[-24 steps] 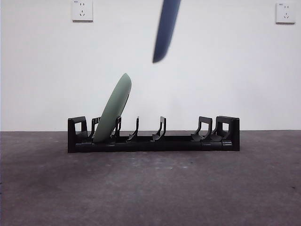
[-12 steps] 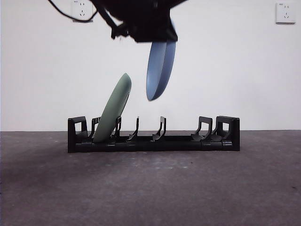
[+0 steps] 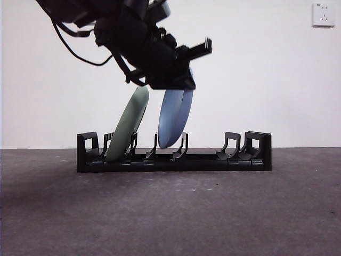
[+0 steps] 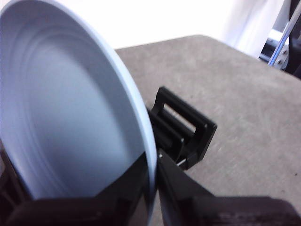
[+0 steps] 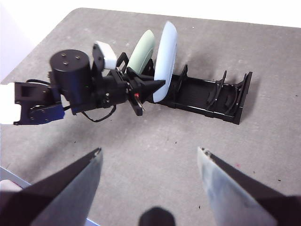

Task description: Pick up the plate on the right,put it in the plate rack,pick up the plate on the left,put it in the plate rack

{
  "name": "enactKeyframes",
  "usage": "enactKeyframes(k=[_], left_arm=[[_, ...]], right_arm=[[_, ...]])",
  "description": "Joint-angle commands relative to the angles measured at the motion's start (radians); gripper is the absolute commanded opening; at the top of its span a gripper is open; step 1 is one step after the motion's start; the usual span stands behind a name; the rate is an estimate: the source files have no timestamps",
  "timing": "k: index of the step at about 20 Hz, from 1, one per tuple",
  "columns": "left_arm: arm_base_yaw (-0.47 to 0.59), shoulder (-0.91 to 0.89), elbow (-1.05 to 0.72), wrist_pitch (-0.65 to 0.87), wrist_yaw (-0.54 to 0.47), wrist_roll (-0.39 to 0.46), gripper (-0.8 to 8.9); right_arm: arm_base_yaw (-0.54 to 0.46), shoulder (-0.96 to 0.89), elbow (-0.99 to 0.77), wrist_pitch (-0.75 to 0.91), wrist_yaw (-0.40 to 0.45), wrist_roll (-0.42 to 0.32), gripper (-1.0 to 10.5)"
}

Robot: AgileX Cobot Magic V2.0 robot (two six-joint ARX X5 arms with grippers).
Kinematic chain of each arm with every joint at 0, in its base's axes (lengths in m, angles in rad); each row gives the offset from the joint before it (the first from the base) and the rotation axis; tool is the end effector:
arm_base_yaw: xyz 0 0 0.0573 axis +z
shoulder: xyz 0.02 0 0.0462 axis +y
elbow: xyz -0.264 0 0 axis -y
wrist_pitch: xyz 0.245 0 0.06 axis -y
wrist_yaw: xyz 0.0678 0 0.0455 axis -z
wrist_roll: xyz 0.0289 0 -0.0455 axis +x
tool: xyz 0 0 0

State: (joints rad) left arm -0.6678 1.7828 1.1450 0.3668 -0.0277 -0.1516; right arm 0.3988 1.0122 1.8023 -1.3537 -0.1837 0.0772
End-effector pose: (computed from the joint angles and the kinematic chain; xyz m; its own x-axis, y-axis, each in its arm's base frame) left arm 0.3156 -0.2479 0.2380 0.7734 -0.5747 -0.2676 0.5595 0.8173 -0.1382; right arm 0.0820 0.0403 0.4923 0.6950 0.4911 -0.5252 -0.4845 0.8595 0.1625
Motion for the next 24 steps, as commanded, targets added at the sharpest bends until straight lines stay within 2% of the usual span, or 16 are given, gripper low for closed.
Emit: enactKeyframes(k=[1, 12, 15, 17, 20, 24], left_arm=[[0.009, 0.022, -0.003, 0.013, -0.002, 0.001, -0.08], [0.016, 0.056, -0.003, -0.071, -0.029, 0.048, -0.09], [0.014, 0.056, -0.003, -0.071, -0.020, 0.048, 0.02], [0.014, 0.056, -0.003, -0.080, 0.021, 0.048, 0.12], [0.009, 0.056, -0.003, -0.091, 0.049, 0.047, 2.04], [0.005, 0.055, -0.003, -0.097, 0.055, 0.019, 2.29]], right_arm=[[0.000, -0.002, -0.006, -0.023, -0.003, -0.010, 3.5], [0.000, -0.002, -0.006, -0.023, -0.010, -0.011, 3.5], [0.000, -0.002, -0.006, -0.023, -0.011, -0.011, 3.5], [0.000, -0.002, -0.006, -0.023, -0.010, -0.011, 3.5], [0.000, -0.002, -0.006, -0.023, -0.010, -0.018, 3.5], [0.000, -0.002, -0.006, -0.023, -0.010, -0.022, 3.5]])
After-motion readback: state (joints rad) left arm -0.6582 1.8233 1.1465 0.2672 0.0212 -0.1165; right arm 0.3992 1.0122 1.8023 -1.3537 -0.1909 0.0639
